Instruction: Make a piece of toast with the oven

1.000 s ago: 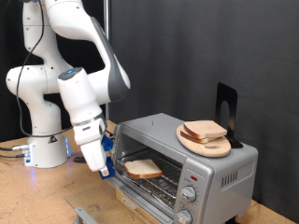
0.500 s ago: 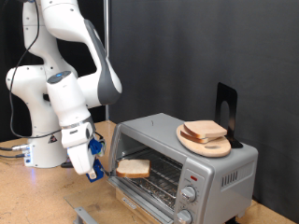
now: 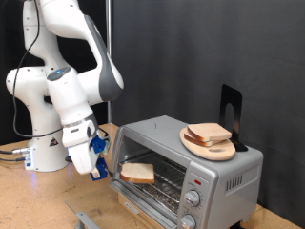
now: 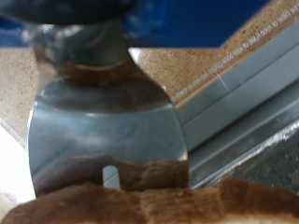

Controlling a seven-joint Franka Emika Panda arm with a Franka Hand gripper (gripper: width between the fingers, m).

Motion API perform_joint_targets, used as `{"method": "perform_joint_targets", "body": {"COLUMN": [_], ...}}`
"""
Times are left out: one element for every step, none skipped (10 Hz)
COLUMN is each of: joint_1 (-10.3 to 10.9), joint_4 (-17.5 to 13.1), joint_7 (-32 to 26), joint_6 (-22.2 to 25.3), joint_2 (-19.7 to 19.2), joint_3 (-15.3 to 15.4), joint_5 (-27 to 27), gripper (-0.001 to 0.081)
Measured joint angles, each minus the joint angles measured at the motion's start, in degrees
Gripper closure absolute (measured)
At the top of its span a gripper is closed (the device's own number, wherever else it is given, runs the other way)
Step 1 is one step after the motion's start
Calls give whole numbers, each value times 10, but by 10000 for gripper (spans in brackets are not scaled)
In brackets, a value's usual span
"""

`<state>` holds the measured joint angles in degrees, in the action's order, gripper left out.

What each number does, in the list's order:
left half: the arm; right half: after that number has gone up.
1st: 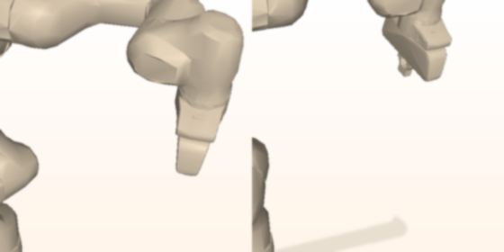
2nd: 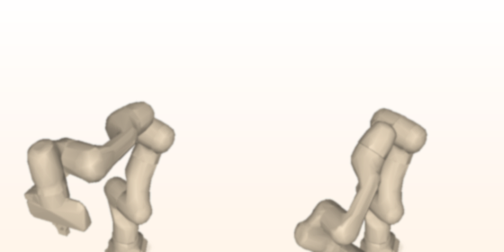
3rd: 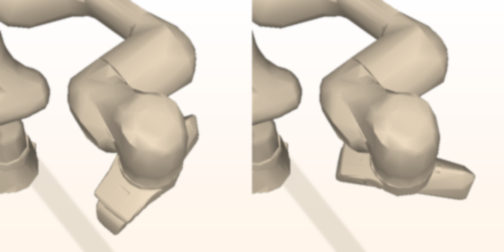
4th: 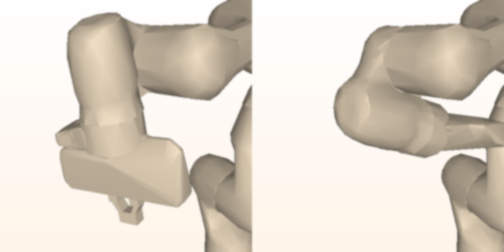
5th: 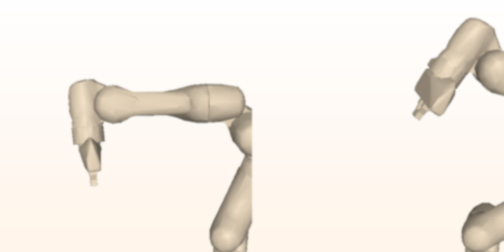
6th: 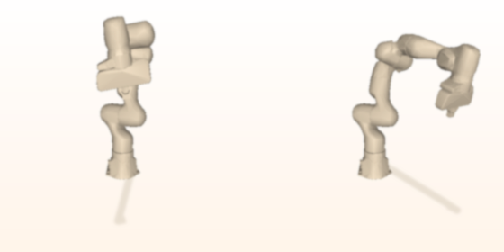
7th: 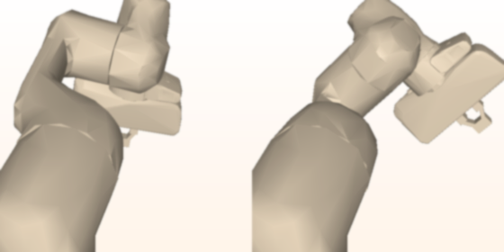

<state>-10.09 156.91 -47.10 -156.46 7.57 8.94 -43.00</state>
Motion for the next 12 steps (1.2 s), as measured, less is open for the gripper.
{"method": "perform_joint_targets", "body": {"joint_1": [0,0,0,0,1,2,4,6,5,5,4,4], "joint_4": [-4,-8,-12,-15,-19,-23,-27,-31,-32,-33,-32,-29], "joint_7": [25,46,66,87,111,131,145,158,162,164,163,159], "joint_6": [7,11,12,12,12,11,9,7,5,5,5,7], "joint_2": [2,2,2,2,1,0,-1,-1,-1,-1,-1,-1], "joint_3": [1,3,7,12,21,31,40,50,52,52,51,51], "joint_5": [18,34,47,60,71,77,78,78,84,88,88,88], "gripper": [419,419,419,419,419,419,419,419,419,419,419,419]}}
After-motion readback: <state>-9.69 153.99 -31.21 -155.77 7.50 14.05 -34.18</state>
